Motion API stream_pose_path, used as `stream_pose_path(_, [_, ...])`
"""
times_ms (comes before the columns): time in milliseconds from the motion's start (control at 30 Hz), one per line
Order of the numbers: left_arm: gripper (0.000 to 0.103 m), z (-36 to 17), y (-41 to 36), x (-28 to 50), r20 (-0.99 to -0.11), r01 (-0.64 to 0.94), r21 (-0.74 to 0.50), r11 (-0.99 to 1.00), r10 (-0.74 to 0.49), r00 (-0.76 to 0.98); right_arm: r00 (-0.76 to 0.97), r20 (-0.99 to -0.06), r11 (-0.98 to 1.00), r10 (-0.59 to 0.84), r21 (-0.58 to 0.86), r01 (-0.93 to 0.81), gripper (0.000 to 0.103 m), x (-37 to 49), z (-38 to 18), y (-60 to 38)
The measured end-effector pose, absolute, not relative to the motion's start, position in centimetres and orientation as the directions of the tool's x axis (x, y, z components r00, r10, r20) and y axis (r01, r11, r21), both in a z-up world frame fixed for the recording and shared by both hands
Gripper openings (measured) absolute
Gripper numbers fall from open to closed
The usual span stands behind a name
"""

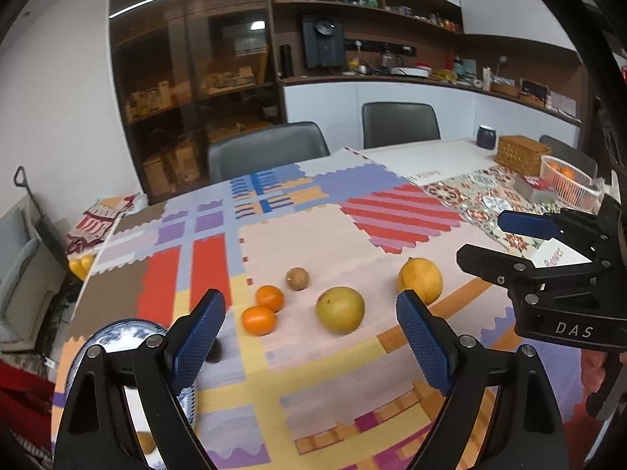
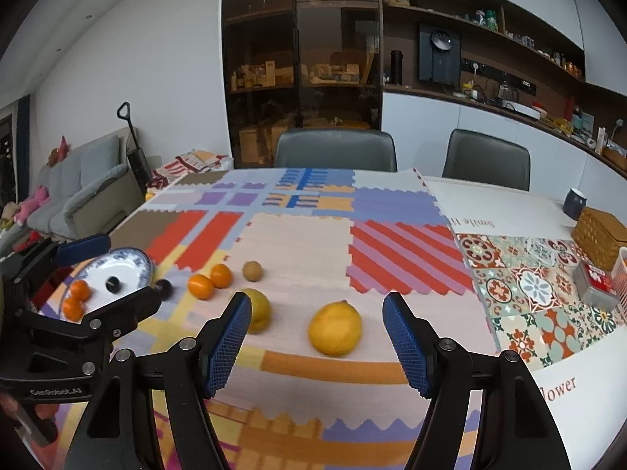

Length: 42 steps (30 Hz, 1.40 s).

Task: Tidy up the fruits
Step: 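Grasp the green-yellow pear with left gripper while right gripper grasps the yellow grapefruit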

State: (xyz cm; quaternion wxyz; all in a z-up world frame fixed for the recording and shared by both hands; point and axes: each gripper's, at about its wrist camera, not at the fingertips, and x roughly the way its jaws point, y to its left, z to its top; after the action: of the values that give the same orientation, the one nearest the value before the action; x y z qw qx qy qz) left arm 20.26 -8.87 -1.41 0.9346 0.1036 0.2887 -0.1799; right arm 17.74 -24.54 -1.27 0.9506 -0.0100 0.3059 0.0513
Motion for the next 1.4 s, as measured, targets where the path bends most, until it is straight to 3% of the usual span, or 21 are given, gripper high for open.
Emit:
stream_pose_path(800, [0.085,-9.0,-12.4,27.7,-0.729,0.540,0.087,0.837,-0.316,0.607,0.675,-0.727,0.989,0.125,0.041,-0.139,0.067,24.5,-9.9,-26.0])
stream_pose_path(1067, [0.070,-10.3,-12.7,29.1,-0.756,0.535,0.052,0.844,-0.316,0.572,0.643,-0.749,0.987,0.159,0.096,-0.132,0.059,25.6,-11.3,-26.4])
stream_pose_path(1233, [0.050,-10.5,-12.8,29.3,-0.762,0.548,-0.005,0.836,-0.358,0.539,0.640,-0.750,0.985,0.169,0.103,-0.139,0.056,26.1,-11.5,-26.3])
stream_pose_path(1400, [0.049,-10.4,-13.0,29.1,-0.764,0.545,0.009,0.839,-0.346,0.545,0.642,-0.746,0.984,0.176,0.114,-0.138,0.056,26.0,-11.5,-26.4])
